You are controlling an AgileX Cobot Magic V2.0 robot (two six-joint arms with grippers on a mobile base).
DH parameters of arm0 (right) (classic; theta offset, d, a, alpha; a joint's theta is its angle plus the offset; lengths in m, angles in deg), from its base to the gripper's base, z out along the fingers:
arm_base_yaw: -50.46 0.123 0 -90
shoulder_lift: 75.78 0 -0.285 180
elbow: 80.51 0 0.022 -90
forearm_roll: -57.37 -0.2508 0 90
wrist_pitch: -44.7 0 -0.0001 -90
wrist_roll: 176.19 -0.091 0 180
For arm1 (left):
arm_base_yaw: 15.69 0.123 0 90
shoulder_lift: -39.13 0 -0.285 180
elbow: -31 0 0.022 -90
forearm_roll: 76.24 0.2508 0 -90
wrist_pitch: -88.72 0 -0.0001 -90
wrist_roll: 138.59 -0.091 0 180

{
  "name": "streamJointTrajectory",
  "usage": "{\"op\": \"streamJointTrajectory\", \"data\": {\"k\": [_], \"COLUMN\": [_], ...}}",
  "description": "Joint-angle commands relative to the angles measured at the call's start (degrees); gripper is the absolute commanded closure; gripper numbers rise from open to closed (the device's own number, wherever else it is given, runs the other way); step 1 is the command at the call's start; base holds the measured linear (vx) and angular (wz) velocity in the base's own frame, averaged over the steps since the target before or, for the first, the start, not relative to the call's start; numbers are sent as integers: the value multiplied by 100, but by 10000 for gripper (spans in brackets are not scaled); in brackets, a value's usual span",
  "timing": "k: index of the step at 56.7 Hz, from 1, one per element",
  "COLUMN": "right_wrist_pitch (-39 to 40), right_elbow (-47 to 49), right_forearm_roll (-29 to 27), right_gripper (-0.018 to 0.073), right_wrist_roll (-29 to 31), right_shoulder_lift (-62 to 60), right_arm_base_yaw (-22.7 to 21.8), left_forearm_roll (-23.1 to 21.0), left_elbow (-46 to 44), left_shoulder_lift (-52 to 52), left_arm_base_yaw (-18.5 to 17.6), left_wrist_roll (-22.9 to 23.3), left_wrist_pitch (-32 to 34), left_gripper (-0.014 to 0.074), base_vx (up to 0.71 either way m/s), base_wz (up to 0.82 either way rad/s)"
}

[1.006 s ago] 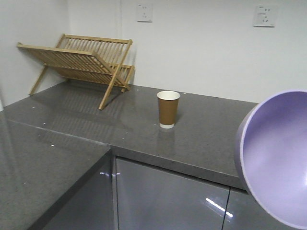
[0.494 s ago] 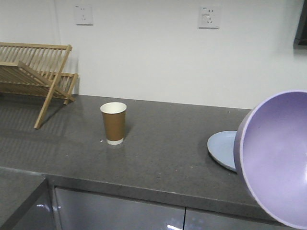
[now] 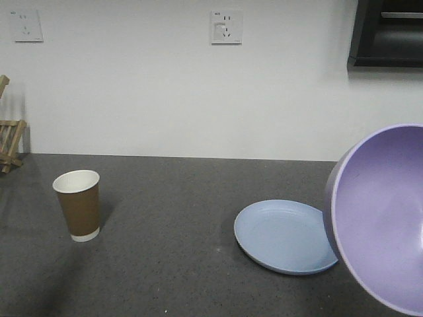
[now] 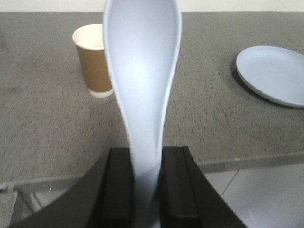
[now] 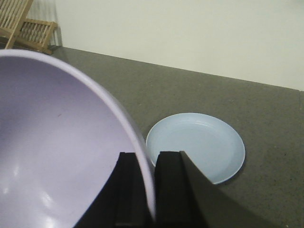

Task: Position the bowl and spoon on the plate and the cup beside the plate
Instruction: 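Drive the base to the counter with the paper cup and blue plate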

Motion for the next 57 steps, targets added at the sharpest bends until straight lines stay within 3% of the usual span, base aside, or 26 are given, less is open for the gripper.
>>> {"op": "streamJointTrajectory", "data": {"k": [1, 57], "right_wrist_pitch": [396, 395], "right_elbow": [162, 162], "right_forearm_roll": [-252, -252], "right_gripper": [568, 568], "right_wrist_roll": [-3, -3], "right_shoulder_lift": [-9, -20], "right_arm_base_yaw": [-2, -2], "left_forearm_roll": [-124, -124], "left_elbow": [-165, -165], "left_shoulder_lift": [14, 14], "left_arm_base_yaw": [-31, -31], "left_wrist_roll": [12, 12], "left_wrist_pitch": [432, 432], "left_gripper": [599, 599], "base_vx": [27, 21], "base_wz": [-12, -3]}}
